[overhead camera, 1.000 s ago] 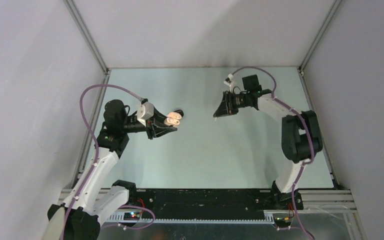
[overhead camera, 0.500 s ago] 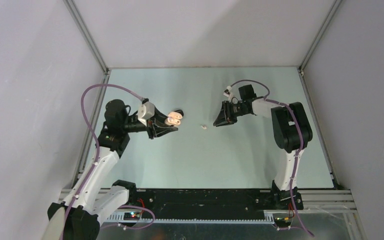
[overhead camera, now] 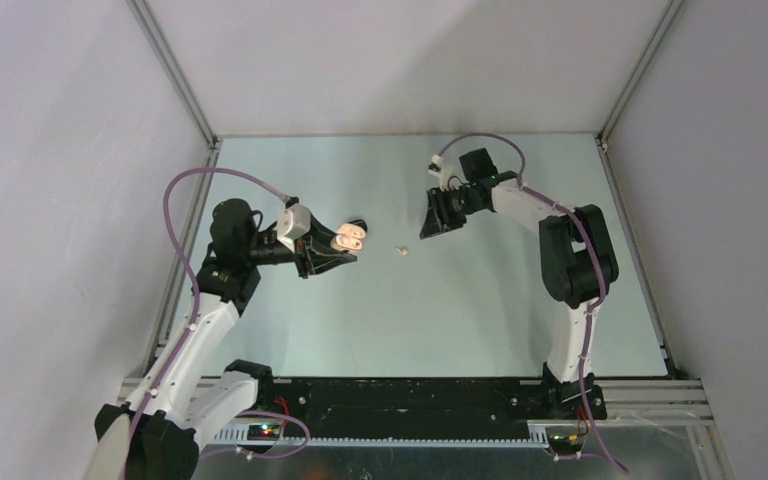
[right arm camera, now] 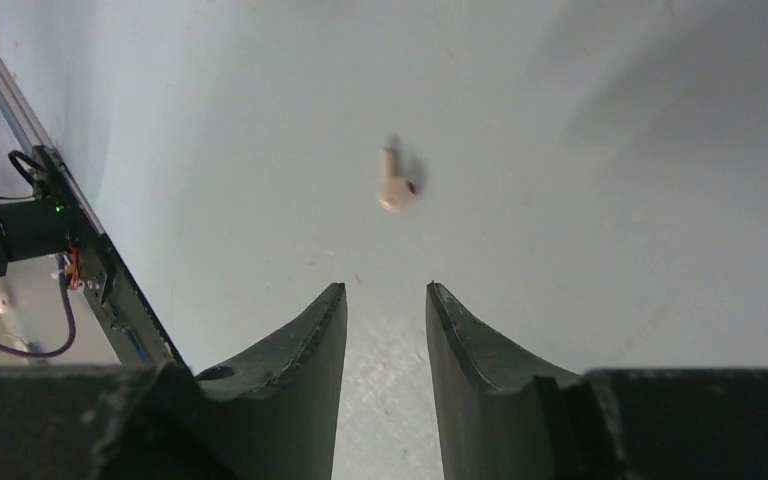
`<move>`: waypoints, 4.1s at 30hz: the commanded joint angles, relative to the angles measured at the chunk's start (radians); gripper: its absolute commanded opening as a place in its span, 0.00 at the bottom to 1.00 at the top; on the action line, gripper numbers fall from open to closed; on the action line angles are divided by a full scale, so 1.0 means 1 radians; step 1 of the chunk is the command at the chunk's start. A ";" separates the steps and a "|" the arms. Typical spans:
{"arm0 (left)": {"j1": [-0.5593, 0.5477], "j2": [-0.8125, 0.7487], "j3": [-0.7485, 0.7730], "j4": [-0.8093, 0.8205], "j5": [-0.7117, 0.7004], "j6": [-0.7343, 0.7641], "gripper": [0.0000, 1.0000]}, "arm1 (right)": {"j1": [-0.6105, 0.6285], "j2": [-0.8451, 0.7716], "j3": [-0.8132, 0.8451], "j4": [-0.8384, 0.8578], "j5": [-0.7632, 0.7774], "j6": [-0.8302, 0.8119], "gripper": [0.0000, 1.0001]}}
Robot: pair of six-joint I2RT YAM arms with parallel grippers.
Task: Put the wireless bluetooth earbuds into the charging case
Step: Adjust the right earbud at the center of the board.
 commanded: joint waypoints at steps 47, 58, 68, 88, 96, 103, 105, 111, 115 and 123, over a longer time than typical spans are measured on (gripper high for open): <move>-0.007 -0.009 0.019 -0.060 -0.046 0.067 0.12 | 0.072 0.243 0.157 -0.030 0.036 0.458 0.49; -0.008 -0.010 0.023 -0.060 -0.049 0.065 0.12 | 0.076 0.266 0.145 0.001 -0.052 0.509 0.47; -0.008 -0.014 0.023 -0.062 -0.049 0.065 0.12 | 0.093 0.220 0.090 0.028 -0.045 0.529 0.47; -0.008 -0.005 0.026 -0.066 -0.055 0.074 0.12 | 0.077 0.261 0.129 0.078 -0.065 0.576 0.47; -0.007 -0.001 0.026 -0.068 -0.056 0.078 0.12 | 0.057 0.301 0.210 0.089 -0.094 0.594 0.47; -0.007 -0.001 0.028 -0.071 -0.053 0.078 0.12 | 0.062 0.335 0.258 0.064 -0.092 0.584 0.46; -0.007 0.000 0.030 -0.073 -0.051 0.077 0.12 | 0.063 0.329 0.258 0.037 -0.071 0.567 0.46; -0.007 -0.003 0.030 -0.076 -0.049 0.078 0.12 | 0.047 0.242 0.195 -0.026 0.029 0.524 0.46; -0.009 -0.002 0.030 -0.075 -0.048 0.078 0.12 | 0.043 0.193 0.161 -0.054 0.058 0.502 0.46; -0.008 -0.004 0.032 -0.077 -0.048 0.077 0.12 | 0.086 0.193 0.073 0.029 -0.063 0.546 0.46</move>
